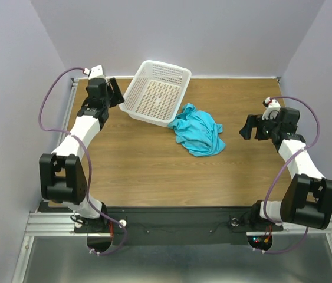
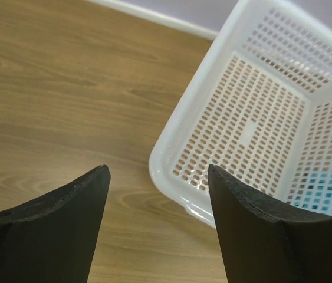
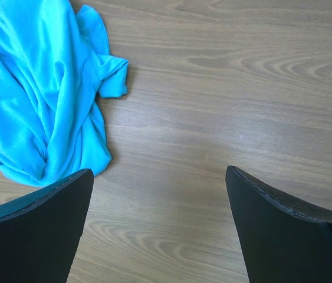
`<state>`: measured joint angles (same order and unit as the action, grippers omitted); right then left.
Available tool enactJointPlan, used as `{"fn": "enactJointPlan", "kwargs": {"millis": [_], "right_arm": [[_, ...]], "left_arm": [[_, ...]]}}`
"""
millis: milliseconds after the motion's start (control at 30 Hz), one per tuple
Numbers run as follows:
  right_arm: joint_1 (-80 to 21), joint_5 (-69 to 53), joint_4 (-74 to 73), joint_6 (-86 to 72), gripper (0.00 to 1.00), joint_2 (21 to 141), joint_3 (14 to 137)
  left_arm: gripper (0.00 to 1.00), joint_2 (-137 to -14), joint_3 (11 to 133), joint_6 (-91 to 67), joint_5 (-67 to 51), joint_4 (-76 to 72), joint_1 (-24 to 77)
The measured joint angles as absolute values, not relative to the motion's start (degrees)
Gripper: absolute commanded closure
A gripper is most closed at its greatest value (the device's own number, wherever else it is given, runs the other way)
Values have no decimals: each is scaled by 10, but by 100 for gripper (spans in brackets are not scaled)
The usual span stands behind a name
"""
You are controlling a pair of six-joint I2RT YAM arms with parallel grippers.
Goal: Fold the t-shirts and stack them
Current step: Flatten the tshirt out
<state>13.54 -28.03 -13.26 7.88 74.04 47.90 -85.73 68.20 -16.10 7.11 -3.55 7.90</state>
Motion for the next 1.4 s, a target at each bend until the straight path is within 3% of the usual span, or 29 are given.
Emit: {"fn": "enactJointPlan", "kwargs": {"millis": [133,333,500,633,733,833,967,1133,1400], "right_arm": [[135,-285,-133,79,0,743,479],[136,-285,-133,79,0,751,479],[136,-285,-133,79,0,752,479],[136,-286,-133,79,0,755,479],[136,-288,-133,79,0,760,479],[136,-288,-133,79,0,762,479],[136,-289,-133,79,0,762,479],[136,-289,-133,79,0,762,479],[136,-292,-133,79,0,762,479]], "left_arm": [[25,-932,712,-144,35,-21,55],[29,-1097,858,-70,-25,-6,48],[31,-1160,913,0,-76,6,48],[39,-1188,935,41,-100,27,48],[53,-1213,959,61,-116,41,48],[81,-1236,984,75,-134,55,48],[99,-1241,998,83,-149,68,50],[100,-1226,975,84,-126,57,53],[100,-1082,800,79,-67,-8,-25]]}}
